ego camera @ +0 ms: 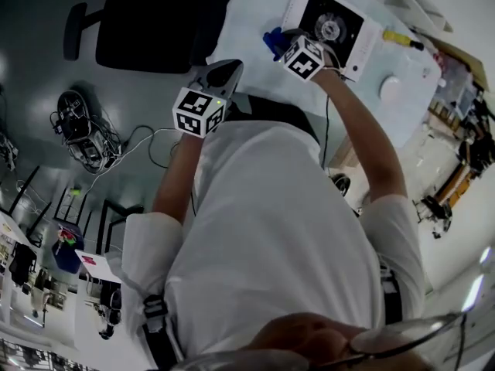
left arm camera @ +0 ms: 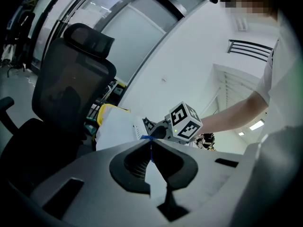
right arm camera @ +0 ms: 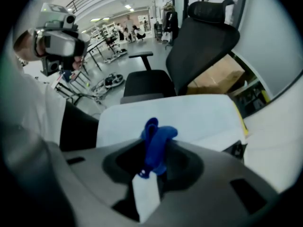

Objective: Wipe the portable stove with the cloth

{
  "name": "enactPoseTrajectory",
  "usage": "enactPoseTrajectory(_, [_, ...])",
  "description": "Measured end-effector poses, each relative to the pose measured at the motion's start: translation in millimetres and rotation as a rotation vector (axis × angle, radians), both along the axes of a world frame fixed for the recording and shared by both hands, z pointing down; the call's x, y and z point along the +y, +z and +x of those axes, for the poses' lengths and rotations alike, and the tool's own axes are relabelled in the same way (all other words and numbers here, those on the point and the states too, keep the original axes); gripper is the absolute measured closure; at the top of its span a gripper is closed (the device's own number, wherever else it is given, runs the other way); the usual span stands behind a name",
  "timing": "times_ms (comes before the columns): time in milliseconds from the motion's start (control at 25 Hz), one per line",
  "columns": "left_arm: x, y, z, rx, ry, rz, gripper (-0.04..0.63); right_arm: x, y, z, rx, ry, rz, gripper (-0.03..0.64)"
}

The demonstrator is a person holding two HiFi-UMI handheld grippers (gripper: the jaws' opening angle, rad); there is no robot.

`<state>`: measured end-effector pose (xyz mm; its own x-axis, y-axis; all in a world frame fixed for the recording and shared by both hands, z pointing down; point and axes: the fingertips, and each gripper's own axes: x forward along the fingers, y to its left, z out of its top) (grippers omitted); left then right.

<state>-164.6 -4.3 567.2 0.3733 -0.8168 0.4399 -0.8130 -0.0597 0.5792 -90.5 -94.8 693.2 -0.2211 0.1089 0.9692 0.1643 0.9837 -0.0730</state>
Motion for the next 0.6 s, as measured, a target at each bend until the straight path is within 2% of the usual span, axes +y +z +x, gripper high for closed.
enactPoseTrajectory(280, [-7, 5, -10, 0.008, -0.056, 0.002, 0.557, -26, 4, -5, 0.011, -0.064, 0.040, 0.494])
enactPoseTrajectory(600, [-12, 14, -11, 0.020, -0.095, -0.005, 0.557, -61, 7, -15, 0.052, -0.224, 0.128, 0.494])
